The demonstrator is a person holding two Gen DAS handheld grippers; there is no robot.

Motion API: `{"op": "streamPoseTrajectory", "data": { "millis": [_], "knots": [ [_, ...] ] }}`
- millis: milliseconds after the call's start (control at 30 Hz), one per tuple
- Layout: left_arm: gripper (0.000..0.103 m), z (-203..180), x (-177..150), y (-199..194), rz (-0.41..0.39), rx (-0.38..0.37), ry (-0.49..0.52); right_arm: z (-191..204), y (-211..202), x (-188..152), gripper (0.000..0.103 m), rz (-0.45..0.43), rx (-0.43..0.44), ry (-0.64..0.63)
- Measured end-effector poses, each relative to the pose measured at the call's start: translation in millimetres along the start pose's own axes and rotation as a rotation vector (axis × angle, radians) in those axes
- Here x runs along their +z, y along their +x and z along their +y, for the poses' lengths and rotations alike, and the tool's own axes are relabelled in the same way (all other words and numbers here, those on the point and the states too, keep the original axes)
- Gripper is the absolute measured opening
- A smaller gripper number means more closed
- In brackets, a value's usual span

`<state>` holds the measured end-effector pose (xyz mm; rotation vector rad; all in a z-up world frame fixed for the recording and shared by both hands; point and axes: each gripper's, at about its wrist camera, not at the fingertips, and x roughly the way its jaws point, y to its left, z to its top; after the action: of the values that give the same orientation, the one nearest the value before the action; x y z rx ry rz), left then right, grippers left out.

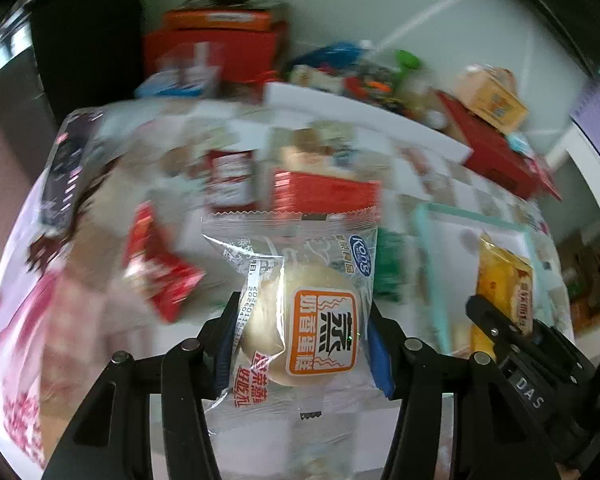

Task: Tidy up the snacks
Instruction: 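Carry the bread bag with the right tool while the left tool carries the bun, releasing both in the tray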

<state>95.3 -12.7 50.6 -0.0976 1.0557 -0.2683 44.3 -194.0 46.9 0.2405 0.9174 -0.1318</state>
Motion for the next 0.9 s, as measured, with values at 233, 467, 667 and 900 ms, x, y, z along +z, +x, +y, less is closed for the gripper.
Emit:
{"op": "streamPoseTrajectory", "data": {
  "millis": [233, 467, 667, 900],
  "knots": [
    [0.056, -59.7, 10.0, 13.0, 0.012, -0.085, 0.093, -60.1, -9.0, 17.4, 0.047, -0.044, -0.082, 0.106],
    [0.056, -107.5, 15.8, 31.3, 0.036, -0.124, 0.175, -128.0, -3.6, 13.7, 0.047, -0.028, -0.137, 0.257],
    [0.056, -147.0, 22.5, 56.4, 0.056, -0.158, 0.234, -167.2, 9.2, 5.1, 0.047, -0.011, -0.150, 0.341],
    [0.057, -183.1, 40.0, 89.0, 0.067, -0.151, 0.266, -185.7, 16.1, 6.0, 0.050, -0.053, -0.154, 0.372]
  ]
}}
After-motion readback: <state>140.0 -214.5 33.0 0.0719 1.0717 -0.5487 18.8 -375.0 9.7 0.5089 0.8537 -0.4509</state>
